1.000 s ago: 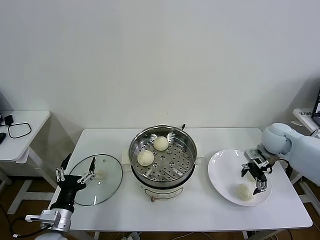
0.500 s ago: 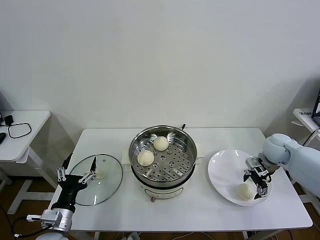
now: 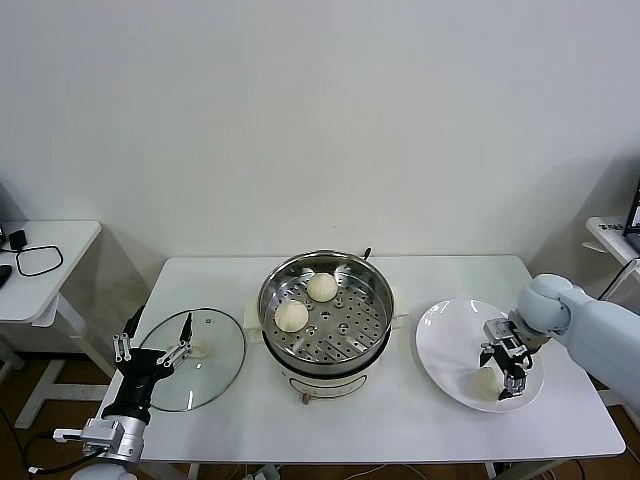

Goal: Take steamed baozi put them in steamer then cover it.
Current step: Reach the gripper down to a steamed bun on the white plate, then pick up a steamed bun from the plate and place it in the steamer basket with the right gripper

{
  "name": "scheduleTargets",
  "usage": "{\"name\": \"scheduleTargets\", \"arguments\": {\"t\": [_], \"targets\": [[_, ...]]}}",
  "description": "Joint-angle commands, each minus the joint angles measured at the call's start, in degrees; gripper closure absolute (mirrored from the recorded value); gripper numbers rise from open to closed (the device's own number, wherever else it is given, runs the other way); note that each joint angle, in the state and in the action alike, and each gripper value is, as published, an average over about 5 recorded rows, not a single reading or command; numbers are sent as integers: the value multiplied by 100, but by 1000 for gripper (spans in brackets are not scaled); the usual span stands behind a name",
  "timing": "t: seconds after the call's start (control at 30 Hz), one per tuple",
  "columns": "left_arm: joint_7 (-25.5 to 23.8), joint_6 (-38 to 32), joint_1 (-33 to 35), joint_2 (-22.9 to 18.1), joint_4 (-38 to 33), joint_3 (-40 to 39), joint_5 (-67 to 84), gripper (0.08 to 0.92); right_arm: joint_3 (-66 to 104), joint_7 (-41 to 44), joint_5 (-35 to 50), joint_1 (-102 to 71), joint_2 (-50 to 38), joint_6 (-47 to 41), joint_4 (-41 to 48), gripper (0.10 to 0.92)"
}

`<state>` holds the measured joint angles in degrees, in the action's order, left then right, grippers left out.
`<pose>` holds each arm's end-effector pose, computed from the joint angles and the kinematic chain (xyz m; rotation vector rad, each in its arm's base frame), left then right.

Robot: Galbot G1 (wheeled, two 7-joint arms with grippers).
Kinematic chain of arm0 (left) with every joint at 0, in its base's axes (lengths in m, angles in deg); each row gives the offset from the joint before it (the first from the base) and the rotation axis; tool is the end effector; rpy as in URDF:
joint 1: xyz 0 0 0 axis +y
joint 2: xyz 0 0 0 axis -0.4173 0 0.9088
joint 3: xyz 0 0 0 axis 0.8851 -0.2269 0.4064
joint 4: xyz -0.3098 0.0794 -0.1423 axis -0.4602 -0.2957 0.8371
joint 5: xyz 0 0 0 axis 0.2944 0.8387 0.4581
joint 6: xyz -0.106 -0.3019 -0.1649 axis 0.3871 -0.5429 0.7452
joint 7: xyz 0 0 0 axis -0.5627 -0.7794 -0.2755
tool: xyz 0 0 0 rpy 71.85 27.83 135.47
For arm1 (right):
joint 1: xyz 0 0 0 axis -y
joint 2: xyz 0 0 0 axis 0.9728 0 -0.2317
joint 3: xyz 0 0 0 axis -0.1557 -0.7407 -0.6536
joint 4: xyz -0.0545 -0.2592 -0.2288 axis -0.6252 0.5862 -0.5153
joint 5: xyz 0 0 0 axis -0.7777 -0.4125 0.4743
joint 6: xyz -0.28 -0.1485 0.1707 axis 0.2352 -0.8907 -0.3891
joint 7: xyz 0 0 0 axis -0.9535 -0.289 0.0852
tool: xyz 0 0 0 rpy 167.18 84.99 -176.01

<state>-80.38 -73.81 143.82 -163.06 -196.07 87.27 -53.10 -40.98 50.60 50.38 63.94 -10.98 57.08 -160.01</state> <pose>0.1829 0.0904 -0.2845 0.0358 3.0593 0.3191 0.4662 -0.1990 -0.2304 1.3584 -1.1335 1.2851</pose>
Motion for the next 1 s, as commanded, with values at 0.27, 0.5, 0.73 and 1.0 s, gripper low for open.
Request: {"name": "scheduleTargets", "arguments": {"t": [0.27,0.5,0.73,1.0], "targets": [[5,19,-7,7,-43,-48,-6,177,59,16,197,113,-127,-7,-114,345],[13,32,7,19,-107,-83,-11,177,-729,206,933,1682,-459,-40,-320,349],[16,37,7,34,-127,-121,-24,177,-1705,340,1246,3724,-254,283,-650,348],[11,76,6,80,-145,-75,-21,177,-2479,365,1078,5302,758,1587,-1331,355]]}}
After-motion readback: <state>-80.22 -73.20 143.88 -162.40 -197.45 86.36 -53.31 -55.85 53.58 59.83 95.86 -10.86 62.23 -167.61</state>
